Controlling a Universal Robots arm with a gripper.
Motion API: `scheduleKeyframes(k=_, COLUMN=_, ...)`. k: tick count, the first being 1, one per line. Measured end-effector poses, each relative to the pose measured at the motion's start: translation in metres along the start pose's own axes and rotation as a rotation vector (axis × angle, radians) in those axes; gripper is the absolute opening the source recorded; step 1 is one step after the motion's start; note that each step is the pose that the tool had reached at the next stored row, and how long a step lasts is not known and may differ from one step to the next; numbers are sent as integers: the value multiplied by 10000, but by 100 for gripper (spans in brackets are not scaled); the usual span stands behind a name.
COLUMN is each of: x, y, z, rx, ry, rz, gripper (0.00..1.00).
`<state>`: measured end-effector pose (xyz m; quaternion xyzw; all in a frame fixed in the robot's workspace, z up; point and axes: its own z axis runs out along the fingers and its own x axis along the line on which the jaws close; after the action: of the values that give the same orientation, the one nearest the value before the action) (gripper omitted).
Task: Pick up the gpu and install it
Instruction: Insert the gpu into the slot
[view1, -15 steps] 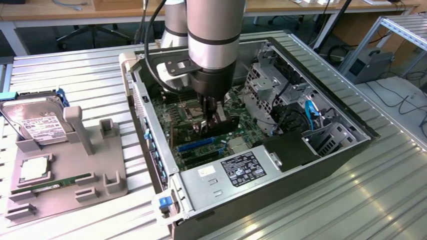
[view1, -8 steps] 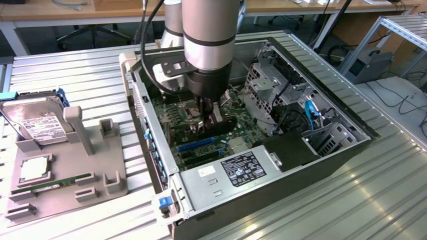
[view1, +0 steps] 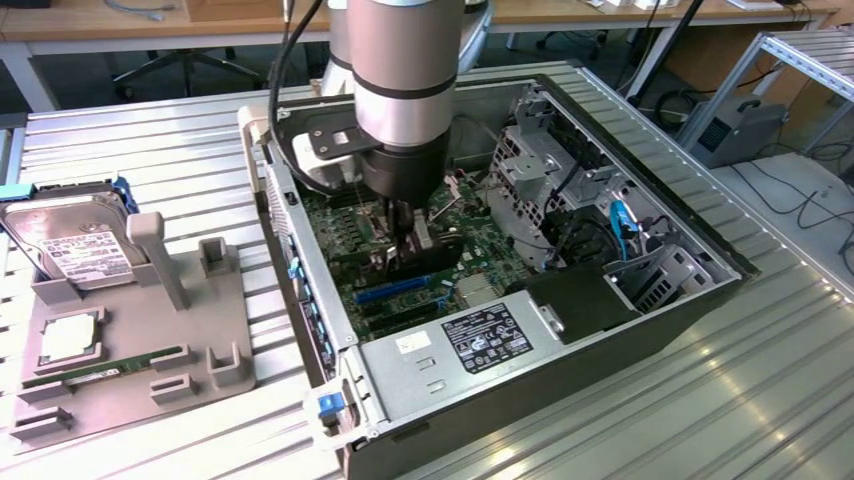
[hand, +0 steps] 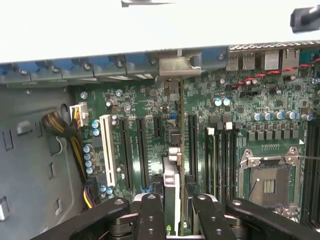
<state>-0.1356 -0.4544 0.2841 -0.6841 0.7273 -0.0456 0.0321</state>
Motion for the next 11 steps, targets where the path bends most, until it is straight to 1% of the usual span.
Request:
scheduleKeyframes(k=5, x=-16, y=20, z=22, rx=0, ry=2, rz=11, gripper=27)
scheduleKeyframes(k=8, x=-16, y=51, z=41, rx=0, ry=3, rz=16, gripper=27)
scheduleKeyframes(k=11, x=-16, y=57, z=59, rx=0, ry=2, rz=16, gripper=27)
